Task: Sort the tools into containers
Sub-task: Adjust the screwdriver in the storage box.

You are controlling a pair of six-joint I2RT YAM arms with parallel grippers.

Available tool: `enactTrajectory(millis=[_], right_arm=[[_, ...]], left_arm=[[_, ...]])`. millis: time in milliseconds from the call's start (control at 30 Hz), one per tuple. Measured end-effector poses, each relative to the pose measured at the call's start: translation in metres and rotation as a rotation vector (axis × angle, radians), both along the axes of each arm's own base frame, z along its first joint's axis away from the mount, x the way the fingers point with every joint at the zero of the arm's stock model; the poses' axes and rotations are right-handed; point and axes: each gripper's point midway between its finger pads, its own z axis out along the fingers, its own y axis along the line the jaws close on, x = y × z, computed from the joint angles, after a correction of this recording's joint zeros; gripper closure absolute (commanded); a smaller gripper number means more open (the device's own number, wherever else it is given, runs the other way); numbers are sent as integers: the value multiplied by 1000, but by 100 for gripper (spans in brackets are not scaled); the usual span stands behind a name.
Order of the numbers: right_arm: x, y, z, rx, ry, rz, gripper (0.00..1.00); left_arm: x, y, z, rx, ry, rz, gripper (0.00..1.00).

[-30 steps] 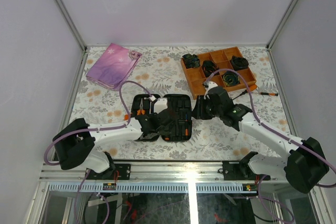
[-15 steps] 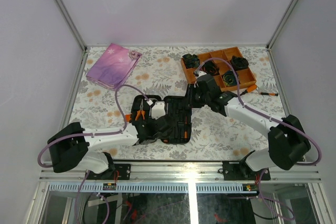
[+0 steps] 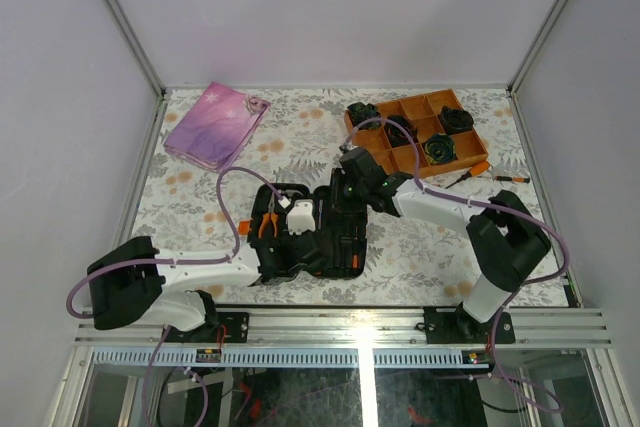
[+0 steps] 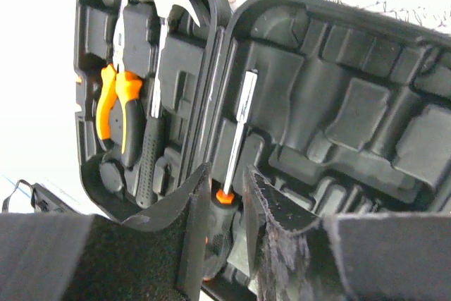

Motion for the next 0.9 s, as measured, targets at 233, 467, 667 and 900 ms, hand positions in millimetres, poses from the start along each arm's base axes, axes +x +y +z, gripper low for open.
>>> enactTrajectory(millis=[233,467,667,900], right_arm=[[13,10,-9,-23,1,-18,73],[27,15,-15,-55,-6,-39,76],[31,18,-24,-76,8,-42,78],[31,16,-33,-103,21,-41,80]], left_arm=[[-2,-1,0,-9,1,4,77],[-2,-1,0,-13,1,3,77],[-2,-1,0,-14,0,3,78],[-3,-1,1,-14,0,0,78]])
